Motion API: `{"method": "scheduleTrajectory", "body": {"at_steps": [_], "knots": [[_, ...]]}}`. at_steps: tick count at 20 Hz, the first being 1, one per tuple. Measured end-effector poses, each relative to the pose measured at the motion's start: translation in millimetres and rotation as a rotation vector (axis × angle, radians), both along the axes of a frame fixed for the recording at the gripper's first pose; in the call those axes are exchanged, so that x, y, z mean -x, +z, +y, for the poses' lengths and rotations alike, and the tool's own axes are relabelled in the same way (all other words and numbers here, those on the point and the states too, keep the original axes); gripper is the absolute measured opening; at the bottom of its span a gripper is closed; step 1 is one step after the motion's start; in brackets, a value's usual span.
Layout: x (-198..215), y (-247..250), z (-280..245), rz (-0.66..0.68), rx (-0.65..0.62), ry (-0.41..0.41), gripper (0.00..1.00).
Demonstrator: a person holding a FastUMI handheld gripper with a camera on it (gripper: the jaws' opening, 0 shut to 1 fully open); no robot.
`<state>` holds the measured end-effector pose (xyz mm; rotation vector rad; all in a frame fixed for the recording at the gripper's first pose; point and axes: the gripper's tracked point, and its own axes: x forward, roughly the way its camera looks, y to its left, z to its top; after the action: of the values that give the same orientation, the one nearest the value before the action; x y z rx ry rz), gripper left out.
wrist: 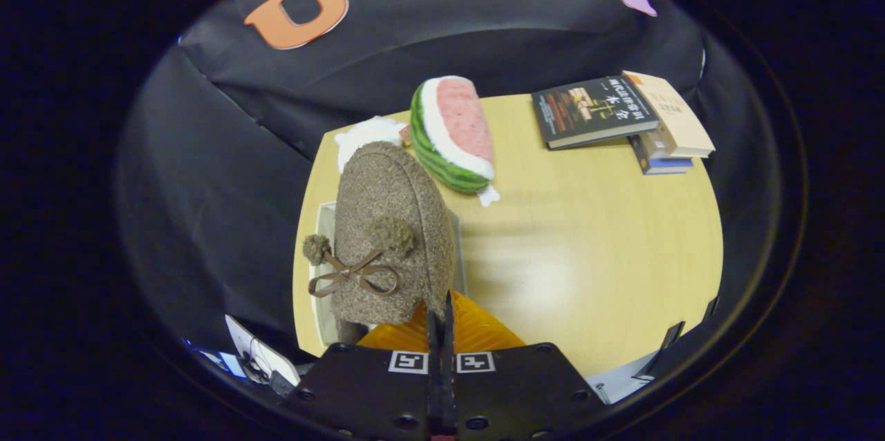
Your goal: Open the storage box then place both shoes into the box .Put the left shoe in first, then the right shoe, with the right side of both shoes facing outward in a uniform manner.
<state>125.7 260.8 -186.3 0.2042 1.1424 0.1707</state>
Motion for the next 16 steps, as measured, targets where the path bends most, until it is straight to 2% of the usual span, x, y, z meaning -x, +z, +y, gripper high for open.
{"method": "scheduleTrajectory", "body": {"at_steps": [5, 11, 16], "knots": [[-5, -45, 43, 0.028, 0.080, -0.005, 0.00], [-26, -98, 37, 0.026, 0.237, -0.063, 0.01], [-29, -133, 47, 0.052, 0.270, -0.092, 0.02]]}}
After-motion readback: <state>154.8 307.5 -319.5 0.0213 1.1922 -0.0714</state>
